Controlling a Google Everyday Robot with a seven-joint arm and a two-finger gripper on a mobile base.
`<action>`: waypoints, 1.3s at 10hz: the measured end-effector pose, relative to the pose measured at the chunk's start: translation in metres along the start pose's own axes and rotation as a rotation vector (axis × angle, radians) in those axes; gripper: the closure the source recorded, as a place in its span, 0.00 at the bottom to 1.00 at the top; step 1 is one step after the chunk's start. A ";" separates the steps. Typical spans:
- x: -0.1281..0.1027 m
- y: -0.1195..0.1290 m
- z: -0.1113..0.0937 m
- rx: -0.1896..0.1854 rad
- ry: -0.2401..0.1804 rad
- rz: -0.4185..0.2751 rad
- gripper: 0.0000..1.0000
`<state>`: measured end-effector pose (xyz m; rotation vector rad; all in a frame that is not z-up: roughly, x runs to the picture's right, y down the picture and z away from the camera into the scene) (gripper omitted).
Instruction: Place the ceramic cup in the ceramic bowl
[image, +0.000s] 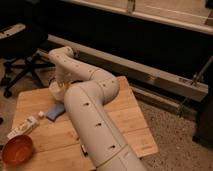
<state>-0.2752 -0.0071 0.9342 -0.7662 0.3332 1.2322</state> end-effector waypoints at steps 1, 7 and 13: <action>0.000 0.007 -0.011 0.002 -0.003 -0.025 0.91; 0.058 0.013 -0.144 0.151 -0.100 -0.149 1.00; 0.235 0.078 -0.107 0.244 -0.059 -0.395 1.00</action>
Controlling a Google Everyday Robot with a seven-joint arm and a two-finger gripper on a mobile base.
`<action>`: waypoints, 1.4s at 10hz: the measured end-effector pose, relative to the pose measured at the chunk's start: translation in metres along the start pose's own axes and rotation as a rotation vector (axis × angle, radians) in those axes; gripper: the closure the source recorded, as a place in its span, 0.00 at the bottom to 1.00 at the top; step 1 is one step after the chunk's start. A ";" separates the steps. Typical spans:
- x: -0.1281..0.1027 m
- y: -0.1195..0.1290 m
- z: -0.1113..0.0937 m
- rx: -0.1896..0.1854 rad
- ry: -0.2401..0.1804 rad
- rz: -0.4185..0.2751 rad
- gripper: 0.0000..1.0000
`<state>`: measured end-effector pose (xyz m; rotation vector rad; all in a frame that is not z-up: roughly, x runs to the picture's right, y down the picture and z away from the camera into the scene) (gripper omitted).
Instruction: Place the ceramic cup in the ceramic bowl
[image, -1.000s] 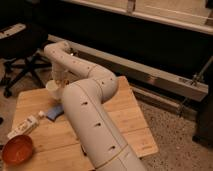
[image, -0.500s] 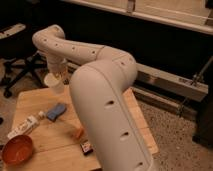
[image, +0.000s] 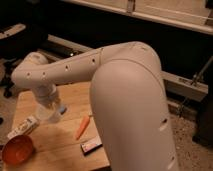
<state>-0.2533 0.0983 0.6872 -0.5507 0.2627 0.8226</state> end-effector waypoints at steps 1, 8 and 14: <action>0.013 0.024 0.003 -0.004 0.001 -0.053 1.00; -0.059 0.118 -0.004 -0.153 -0.093 -0.249 1.00; -0.065 0.135 0.021 -0.242 -0.012 -0.371 1.00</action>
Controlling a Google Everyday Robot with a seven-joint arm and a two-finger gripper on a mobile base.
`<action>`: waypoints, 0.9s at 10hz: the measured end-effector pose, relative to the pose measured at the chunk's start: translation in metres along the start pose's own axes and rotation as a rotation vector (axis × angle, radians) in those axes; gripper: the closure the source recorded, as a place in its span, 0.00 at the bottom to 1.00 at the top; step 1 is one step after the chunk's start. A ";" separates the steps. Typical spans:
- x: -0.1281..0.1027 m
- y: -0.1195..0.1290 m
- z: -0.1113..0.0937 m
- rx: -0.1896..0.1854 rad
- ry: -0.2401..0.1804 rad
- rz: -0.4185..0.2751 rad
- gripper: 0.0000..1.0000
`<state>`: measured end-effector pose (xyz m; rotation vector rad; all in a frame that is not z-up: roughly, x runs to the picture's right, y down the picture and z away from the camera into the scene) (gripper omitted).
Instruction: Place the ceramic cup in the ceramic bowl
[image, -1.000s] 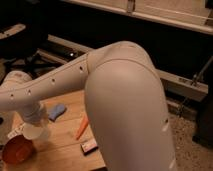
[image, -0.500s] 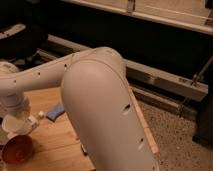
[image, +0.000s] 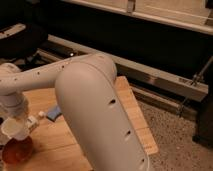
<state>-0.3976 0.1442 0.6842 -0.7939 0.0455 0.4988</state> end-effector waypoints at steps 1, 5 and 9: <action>0.005 -0.001 0.004 0.016 0.013 -0.012 1.00; 0.017 0.013 0.012 0.033 0.021 -0.040 1.00; 0.024 0.036 0.021 0.037 0.040 -0.108 1.00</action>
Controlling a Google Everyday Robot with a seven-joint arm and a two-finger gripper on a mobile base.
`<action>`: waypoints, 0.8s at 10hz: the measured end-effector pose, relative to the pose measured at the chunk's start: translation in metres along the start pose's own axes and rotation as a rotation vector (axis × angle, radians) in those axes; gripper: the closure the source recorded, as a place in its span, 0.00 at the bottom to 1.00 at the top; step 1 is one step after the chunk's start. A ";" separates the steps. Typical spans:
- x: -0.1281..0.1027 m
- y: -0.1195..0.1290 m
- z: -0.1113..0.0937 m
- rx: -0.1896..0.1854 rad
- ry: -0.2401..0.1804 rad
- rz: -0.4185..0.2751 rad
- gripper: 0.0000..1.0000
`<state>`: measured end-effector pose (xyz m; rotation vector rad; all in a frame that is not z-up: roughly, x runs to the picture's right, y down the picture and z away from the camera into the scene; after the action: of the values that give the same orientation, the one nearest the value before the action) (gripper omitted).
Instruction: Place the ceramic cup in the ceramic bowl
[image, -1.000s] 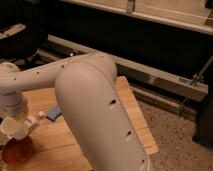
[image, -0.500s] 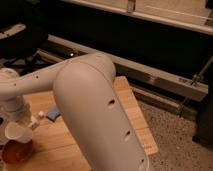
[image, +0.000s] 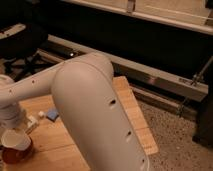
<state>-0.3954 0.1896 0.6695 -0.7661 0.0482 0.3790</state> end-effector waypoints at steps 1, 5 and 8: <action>0.001 0.004 0.007 0.010 0.013 -0.030 0.98; -0.004 0.018 0.027 0.017 0.035 -0.113 0.62; -0.013 0.020 0.028 -0.008 0.020 -0.115 0.32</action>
<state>-0.4174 0.2179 0.6793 -0.7766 0.0210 0.2628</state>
